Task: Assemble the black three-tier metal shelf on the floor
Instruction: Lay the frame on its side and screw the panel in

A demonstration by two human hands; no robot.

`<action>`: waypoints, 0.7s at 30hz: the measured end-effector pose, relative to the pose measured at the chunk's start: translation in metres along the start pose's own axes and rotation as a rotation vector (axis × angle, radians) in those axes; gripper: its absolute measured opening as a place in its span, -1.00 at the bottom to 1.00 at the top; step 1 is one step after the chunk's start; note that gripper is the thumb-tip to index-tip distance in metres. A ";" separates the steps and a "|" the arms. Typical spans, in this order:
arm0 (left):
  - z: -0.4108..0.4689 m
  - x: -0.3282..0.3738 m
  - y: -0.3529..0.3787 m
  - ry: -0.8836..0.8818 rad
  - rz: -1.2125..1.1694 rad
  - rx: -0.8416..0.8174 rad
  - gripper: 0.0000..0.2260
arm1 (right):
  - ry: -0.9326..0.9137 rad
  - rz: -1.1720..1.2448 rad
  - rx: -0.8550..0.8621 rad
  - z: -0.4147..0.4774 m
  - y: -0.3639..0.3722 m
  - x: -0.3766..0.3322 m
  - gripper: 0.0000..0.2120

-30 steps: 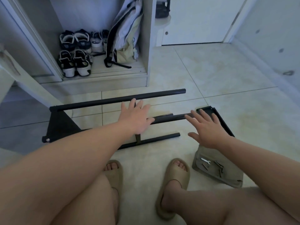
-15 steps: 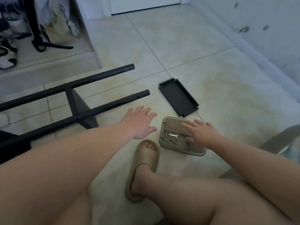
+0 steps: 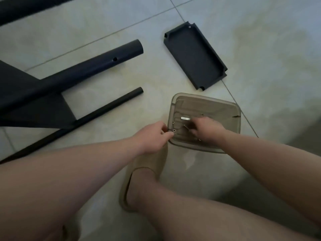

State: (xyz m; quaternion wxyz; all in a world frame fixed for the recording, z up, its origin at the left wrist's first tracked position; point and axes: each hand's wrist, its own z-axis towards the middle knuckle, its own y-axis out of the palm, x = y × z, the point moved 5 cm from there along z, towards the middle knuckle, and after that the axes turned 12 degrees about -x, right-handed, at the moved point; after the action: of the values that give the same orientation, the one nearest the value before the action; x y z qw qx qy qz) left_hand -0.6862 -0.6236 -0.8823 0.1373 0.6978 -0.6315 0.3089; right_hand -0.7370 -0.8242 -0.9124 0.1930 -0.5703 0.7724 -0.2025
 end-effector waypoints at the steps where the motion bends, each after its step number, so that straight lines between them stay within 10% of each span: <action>1: 0.005 -0.001 0.001 0.011 -0.029 0.017 -0.75 | 0.005 0.001 0.016 0.007 0.001 -0.002 -0.65; 9: 0.004 0.000 -0.001 0.013 -0.140 0.007 -0.76 | 0.002 -0.003 -0.006 0.028 -0.004 -0.018 -0.74; 21: -0.135 0.037 -0.077 -0.162 0.446 0.029 -0.60 | -0.067 0.009 0.173 -0.114 -0.105 -0.071 -0.78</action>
State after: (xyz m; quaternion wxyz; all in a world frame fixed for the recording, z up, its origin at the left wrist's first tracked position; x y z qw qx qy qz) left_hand -0.6459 -0.5613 -0.7406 0.0042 0.5657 -0.7743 0.2836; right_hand -0.6935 -0.7739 -0.7560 0.2682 -0.5543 0.7478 -0.2482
